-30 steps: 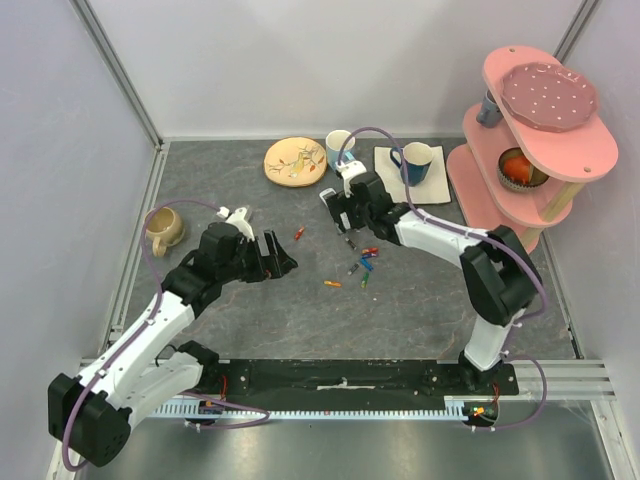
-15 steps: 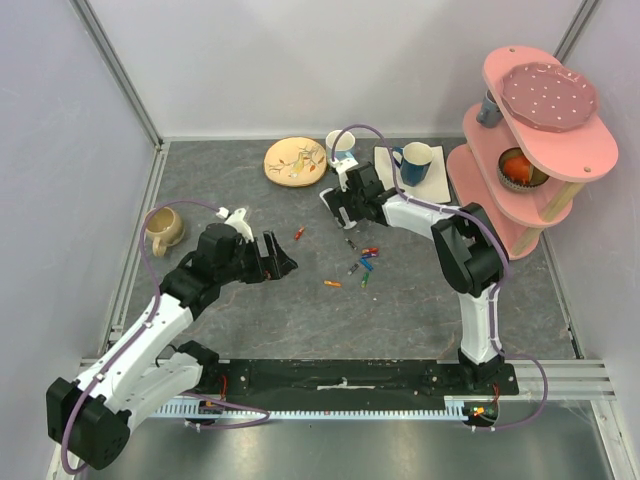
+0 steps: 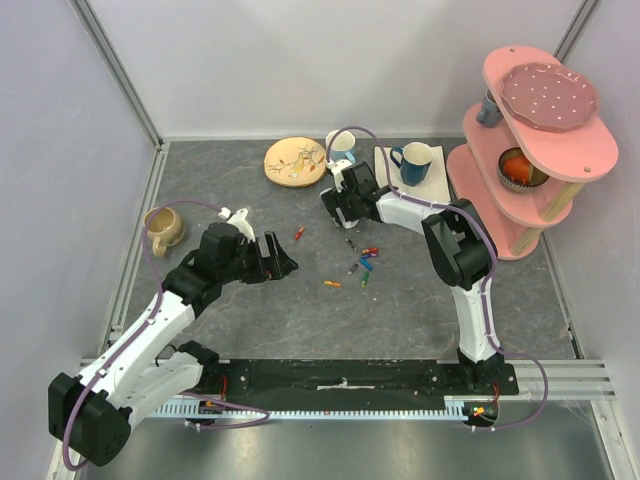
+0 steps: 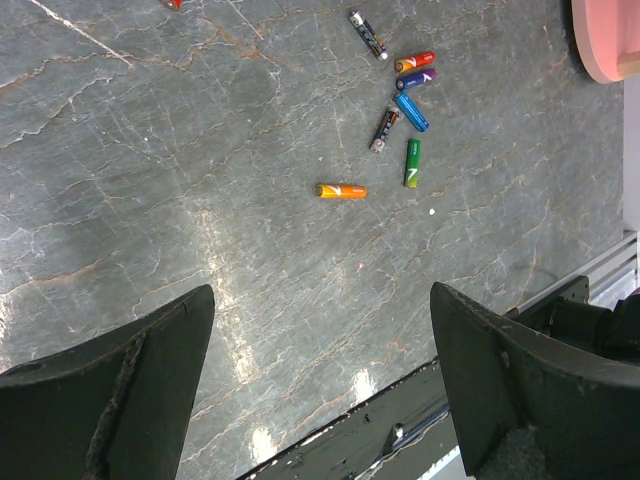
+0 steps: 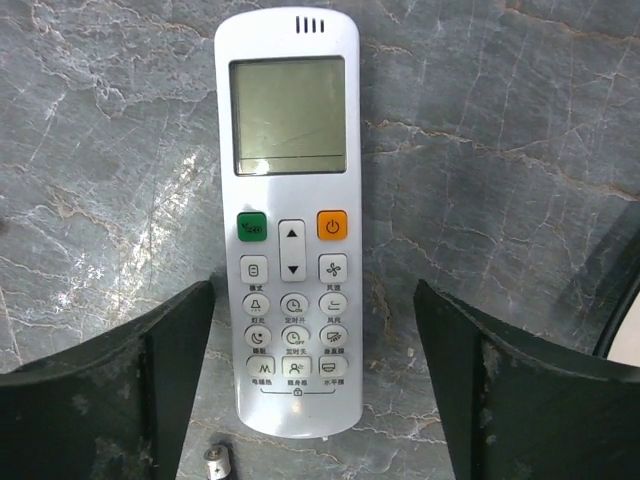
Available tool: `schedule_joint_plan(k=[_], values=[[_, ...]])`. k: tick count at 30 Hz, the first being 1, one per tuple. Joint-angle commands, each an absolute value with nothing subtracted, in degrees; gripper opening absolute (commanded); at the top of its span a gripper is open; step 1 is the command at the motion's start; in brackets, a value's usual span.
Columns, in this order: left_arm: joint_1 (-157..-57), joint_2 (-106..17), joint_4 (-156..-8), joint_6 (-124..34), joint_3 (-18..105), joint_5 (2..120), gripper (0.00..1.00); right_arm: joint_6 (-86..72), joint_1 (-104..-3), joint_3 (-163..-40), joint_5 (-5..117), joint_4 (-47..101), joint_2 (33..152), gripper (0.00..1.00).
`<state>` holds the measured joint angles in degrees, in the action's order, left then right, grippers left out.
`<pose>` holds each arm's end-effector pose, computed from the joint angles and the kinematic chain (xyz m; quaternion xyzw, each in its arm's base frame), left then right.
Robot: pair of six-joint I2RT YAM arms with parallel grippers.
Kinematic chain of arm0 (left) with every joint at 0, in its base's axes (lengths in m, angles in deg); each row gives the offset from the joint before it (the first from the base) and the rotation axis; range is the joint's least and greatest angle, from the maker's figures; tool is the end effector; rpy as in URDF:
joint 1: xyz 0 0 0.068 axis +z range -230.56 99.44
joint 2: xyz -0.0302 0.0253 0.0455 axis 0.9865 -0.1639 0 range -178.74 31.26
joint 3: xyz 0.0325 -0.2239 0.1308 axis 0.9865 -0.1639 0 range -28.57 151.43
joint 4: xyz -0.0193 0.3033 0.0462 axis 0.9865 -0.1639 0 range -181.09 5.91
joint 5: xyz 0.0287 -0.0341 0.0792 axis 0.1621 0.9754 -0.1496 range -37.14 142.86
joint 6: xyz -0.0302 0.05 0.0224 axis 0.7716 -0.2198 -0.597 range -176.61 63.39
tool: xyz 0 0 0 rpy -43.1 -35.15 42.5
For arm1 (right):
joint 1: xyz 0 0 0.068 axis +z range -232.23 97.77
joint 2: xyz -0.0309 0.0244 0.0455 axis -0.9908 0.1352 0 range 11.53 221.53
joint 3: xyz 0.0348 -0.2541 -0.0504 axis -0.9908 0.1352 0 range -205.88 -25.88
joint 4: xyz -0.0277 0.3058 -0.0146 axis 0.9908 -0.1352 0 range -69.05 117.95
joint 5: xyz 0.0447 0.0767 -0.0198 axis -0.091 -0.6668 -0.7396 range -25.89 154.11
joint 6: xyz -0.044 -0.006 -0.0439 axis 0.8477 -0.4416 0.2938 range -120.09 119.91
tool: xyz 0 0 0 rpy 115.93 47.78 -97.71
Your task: Load the batteries into the remote control
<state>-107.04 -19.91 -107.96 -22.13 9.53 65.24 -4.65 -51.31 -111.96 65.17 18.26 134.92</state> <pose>0.2261 -0.1240 0.2295 -0.0140 0.8907 -0.3084 0.3337 0.4393 0.2621 0.1050 -0.2088 0.9066 0.1035 0.3517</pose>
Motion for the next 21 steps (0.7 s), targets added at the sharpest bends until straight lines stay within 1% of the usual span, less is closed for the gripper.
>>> schedule_joint_plan(k=[1,3,4,6,7,9,10,12,13,16,21], values=[[-107.2,-19.89,-107.11,-23.83,11.33,66.22,0.94,-4.57,-51.21,-112.54,64.55,17.58,135.89,0.82],[-107.2,-19.89,-107.11,-23.74,11.5,66.04,0.94,-4.84,-51.21,-112.01,64.47,17.49,135.72,0.77],[-107.2,-19.98,-107.11,-23.74,11.42,66.22,0.94,-4.92,-51.21,-111.84,64.46,17.49,135.63,0.72],[-107.2,-19.98,-107.03,-23.74,11.5,66.31,0.94,-5.45,-51.21,-111.4,64.55,17.49,135.37,0.65],[-107.2,-19.98,-107.03,-23.74,11.51,66.22,0.94,-5.54,-51.29,-111.22,64.55,17.49,135.28,0.6],[-107.2,-19.98,-107.11,-23.65,11.51,66.04,0.94,-6.67,-51.21,-110.43,64.9,17.58,134.67,0.54],[-107.2,-19.89,-107.03,-23.65,11.59,66.13,0.94,-7.29,-51.21,-110.08,65.34,17.75,134.32,0.48],[-107.2,-19.89,-106.94,-23.74,11.59,66.13,0.94,-8.52,-51.29,-108.07,65.95,19.32,132.3,0.44],[-107.2,-19.89,-106.94,-23.74,11.59,66.13,0.94,-10.7,-51.21,-107.27,66.92,20.03,131.42,0.4],[-107.2,-19.71,-106.5,-23.57,11.94,65.87,0.94,-15.45,-50.68,-103.23,68.15,23.02,126.07,0.33],[-107.28,-19.89,-105.97,-22.6,12.47,63.85,0.93,-21.44,-46.04,-98.66,74.65,22.77,116.48,0.28]])
